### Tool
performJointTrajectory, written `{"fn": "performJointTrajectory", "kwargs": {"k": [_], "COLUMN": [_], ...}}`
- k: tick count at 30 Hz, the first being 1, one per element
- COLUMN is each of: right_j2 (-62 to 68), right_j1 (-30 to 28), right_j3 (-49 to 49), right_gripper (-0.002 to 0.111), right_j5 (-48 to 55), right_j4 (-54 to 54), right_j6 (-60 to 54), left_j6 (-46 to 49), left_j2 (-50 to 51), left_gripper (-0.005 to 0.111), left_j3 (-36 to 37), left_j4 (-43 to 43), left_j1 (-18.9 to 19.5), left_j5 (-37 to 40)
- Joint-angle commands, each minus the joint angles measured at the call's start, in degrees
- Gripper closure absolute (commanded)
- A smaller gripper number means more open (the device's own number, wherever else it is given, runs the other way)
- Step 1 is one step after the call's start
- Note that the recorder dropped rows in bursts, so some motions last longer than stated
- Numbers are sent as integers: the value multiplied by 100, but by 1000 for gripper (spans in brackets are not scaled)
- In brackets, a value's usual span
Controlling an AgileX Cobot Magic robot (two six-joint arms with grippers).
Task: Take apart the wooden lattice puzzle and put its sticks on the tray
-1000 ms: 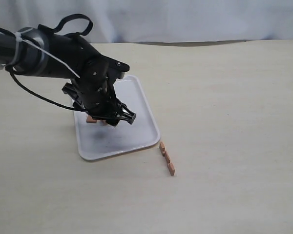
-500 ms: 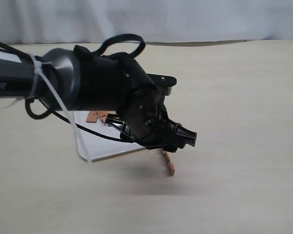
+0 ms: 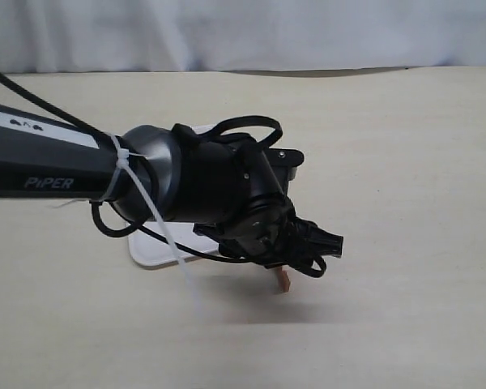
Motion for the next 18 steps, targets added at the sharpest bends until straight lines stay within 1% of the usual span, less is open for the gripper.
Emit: {"fn": "performJointTrajectory", "kwargs": {"k": [1, 10, 12, 14, 16, 18], "right_j2": [45, 45, 45, 45, 45, 45], "right_j1": [-25, -25, -25, -25, -25, -25], "right_j3": [20, 20, 20, 20, 20, 20], "right_gripper": [104, 104, 104, 104, 104, 104], "right_j5": [-72, -72, -72, -72, -72, -72], "right_j4": [-6, -6, -6, -6, -6, -6], "right_j6": [4, 4, 4, 4, 4, 4], "left_j6": [-176, -223, -333, -333, -333, -333], "left_j2": [129, 340, 351, 351, 351, 351], "left_gripper": [45, 46, 52, 61, 66, 68], "left_j3": [0, 0, 0, 0, 0, 0], "left_j4": [257, 305, 408, 416, 416, 427], "left_j1": [-5, -5, -5, -5, -5, -5], "left_j5": [-77, -450, -450, -481, -538, -535]}}
